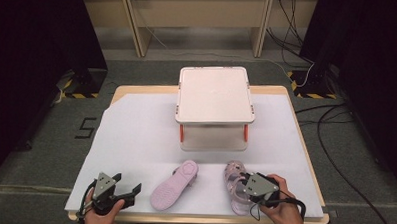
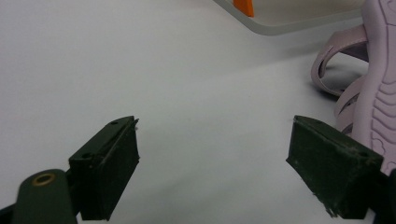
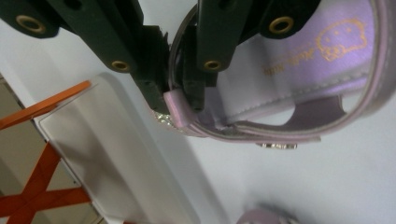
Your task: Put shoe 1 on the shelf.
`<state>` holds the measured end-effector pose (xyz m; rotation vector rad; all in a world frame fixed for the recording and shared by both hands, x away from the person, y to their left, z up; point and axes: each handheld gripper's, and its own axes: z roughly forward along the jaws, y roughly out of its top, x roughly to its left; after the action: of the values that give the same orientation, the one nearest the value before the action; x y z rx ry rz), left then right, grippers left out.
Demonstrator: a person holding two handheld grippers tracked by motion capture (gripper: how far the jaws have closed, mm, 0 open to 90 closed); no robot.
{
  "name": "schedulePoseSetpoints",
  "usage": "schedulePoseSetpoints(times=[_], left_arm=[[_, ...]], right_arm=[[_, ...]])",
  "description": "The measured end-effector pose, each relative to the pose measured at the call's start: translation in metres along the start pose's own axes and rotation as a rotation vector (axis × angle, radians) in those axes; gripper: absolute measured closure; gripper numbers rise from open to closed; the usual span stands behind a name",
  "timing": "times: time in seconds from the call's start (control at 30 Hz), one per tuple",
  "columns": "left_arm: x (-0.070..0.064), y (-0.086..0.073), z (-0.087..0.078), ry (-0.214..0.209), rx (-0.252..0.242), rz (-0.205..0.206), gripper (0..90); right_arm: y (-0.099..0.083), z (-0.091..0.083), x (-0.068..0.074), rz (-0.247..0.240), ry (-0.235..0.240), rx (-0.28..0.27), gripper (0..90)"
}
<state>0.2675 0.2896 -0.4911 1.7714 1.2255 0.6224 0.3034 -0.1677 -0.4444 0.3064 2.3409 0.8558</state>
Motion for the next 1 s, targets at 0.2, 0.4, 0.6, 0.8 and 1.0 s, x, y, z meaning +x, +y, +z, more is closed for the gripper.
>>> schedulePoseSetpoints(times=[0.2, 0.4, 0.6, 0.8, 1.0], left_arm=[[0.000, 0.000, 0.000, 0.003, 0.002, -0.001, 15.6], [0.001, 0.000, -0.001, 0.002, 0.000, -0.001, 15.6], [0.001, 0.000, -0.001, 0.000, -0.003, -0.005, 15.6], [0.001, 0.000, -0.002, -0.002, -0.002, -0.007, 15.6], [0.001, 0.000, -0.002, -0.003, 0.001, -0.006, 15.6]], right_arm=[[0.014, 0.000, -0.011, -0.022, -0.050, -0.051, 83.9], [0.029, 0.030, -0.026, -0.022, -0.066, -0.080, 83.6], [0.042, 0.057, -0.038, -0.036, -0.100, -0.097, 83.2], [0.056, 0.090, -0.046, -0.058, -0.127, -0.107, 82.8], [0.061, 0.115, -0.050, -0.058, -0.154, -0.086, 82.4]])
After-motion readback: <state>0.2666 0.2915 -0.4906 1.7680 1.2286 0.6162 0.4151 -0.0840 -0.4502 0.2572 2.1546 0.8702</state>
